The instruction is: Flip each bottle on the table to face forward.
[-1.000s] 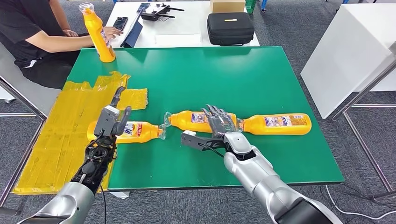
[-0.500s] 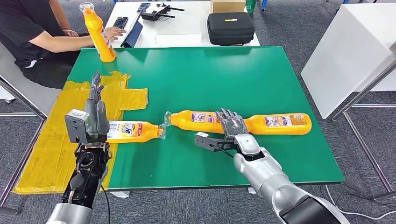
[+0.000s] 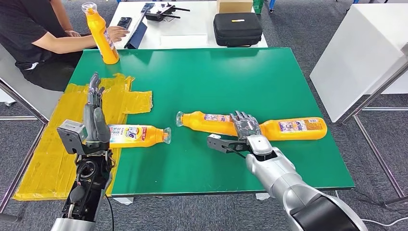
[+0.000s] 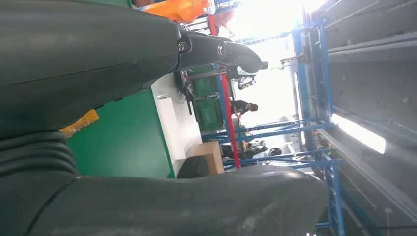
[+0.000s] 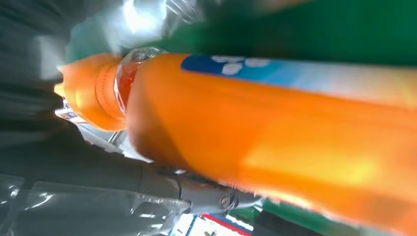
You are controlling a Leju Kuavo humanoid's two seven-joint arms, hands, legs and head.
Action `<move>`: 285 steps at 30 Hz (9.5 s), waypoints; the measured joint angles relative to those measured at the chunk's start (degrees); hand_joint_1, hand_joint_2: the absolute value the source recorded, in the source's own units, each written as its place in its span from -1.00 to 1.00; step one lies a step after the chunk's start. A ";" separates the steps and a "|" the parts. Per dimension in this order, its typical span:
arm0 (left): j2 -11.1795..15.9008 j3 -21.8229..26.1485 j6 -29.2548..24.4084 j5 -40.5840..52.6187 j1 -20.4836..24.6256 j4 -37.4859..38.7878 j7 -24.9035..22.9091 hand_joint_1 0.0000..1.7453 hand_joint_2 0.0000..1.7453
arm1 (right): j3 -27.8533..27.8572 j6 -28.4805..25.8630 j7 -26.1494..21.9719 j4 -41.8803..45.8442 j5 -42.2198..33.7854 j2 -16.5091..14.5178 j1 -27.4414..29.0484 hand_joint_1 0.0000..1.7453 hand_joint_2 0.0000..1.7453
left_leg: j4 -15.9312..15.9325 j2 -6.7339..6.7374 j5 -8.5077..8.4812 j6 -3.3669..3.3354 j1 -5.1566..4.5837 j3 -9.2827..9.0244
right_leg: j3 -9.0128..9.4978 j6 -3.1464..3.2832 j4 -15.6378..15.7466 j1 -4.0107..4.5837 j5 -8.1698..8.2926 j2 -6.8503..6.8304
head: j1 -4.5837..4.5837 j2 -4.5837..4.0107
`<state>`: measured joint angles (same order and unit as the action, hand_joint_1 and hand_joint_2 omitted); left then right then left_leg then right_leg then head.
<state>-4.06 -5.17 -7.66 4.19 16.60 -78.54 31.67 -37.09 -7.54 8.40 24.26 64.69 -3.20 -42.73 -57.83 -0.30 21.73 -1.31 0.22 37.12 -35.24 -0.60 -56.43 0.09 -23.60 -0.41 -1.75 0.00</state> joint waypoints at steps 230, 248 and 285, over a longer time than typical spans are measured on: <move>5.84 3.27 2.62 44.91 17.39 47.98 -5.90 -1.00 -1.00 | 42.21 17.85 -25.19 62.80 -28.53 34.64 34.80 -1.00 -1.00 | 0.03 -0.91 -0.09 -0.45 -0.21 -0.45 | 0.74 -0.34 0.08 -0.19 0.03 -0.90 | -0.02 0.00; 4.89 10.35 -2.16 5.83 0.33 5.62 -0.94 -1.00 -1.00 | 40.08 14.33 -28.43 36.99 -12.66 44.75 20.58 -1.00 1.00 | 0.00 -0.46 -0.17 -0.50 -0.25 0.26 | -0.05 -0.42 0.05 -0.21 0.07 -0.57 | -0.03 0.00; 2.02 5.74 -1.63 1.16 -1.74 -2.68 -0.28 -1.00 -1.00 | 8.24 9.93 -26.80 5.89 -2.14 23.81 0.69 -1.00 1.00 | 0.00 -0.36 -0.22 -0.48 -0.21 0.36 | -0.15 -0.41 0.01 -0.16 0.10 -0.54 | -0.02 0.00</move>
<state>-2.04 0.57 -9.29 5.35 14.86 -81.22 31.39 -28.85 2.39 -18.39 30.15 62.54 20.61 -42.04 -57.83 -0.66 21.51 -1.79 0.01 37.48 -35.38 -1.01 -56.42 -0.07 -23.50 -0.96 -1.77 0.00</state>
